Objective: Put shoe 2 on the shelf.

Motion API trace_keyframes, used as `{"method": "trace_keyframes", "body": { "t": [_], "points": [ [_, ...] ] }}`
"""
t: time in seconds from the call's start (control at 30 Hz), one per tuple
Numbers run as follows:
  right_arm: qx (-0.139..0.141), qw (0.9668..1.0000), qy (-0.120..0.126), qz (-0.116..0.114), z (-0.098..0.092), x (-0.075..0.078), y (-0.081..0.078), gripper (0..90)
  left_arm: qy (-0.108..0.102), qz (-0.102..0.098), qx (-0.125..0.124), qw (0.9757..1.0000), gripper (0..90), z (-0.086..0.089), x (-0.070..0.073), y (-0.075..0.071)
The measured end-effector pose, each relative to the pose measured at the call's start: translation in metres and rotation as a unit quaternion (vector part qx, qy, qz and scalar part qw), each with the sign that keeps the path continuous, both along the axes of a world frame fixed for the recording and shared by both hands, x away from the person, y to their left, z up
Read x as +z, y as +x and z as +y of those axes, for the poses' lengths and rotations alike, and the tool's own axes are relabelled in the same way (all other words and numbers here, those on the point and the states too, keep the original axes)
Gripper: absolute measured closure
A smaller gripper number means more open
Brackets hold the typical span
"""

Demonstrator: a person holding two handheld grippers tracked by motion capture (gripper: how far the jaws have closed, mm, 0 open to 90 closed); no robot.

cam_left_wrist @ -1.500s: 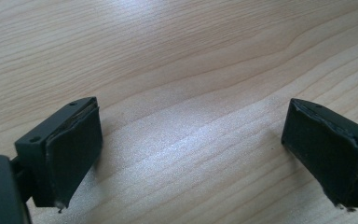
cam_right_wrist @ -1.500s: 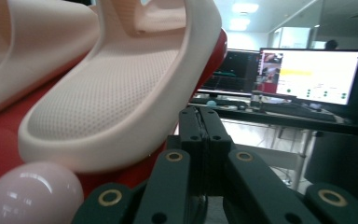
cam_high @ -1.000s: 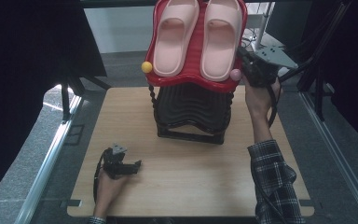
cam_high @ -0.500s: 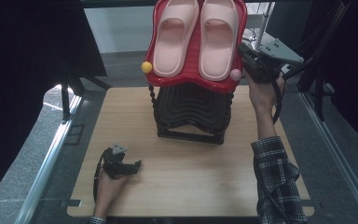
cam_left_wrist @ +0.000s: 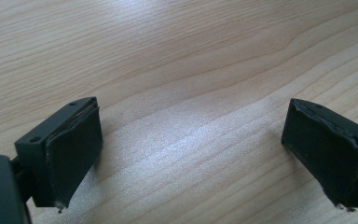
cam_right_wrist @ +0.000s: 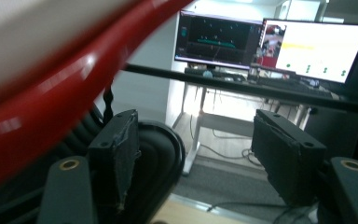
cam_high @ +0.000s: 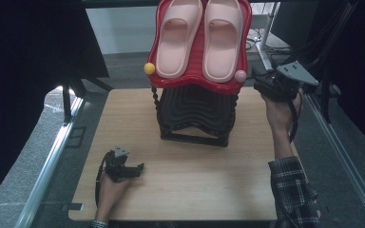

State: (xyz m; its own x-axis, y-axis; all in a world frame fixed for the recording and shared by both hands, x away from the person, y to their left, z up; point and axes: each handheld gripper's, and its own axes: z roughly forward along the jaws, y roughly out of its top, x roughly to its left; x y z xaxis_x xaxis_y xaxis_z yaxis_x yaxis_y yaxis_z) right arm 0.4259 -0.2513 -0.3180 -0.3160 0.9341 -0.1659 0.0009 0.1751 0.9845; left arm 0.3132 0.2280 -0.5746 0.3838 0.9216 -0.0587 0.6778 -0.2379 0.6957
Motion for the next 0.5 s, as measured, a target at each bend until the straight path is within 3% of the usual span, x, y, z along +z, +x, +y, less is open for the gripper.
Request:
{"method": "trace_keyframes", "body": {
  "t": [0.17,0.5],
  "points": [
    [0.003,0.9998,0.003,0.018,-0.011,-0.020,-0.007,27.1,0.002,0.001,-0.002,1.0000,4.9,0.000,0.000,0.000],
    [0.016,0.9965,-0.007,0.082,-0.027,-0.061,-0.023,17.1,0.002,0.002,-0.001,1.0000,4.9,0.000,0.000,0.000]
  ]
}}
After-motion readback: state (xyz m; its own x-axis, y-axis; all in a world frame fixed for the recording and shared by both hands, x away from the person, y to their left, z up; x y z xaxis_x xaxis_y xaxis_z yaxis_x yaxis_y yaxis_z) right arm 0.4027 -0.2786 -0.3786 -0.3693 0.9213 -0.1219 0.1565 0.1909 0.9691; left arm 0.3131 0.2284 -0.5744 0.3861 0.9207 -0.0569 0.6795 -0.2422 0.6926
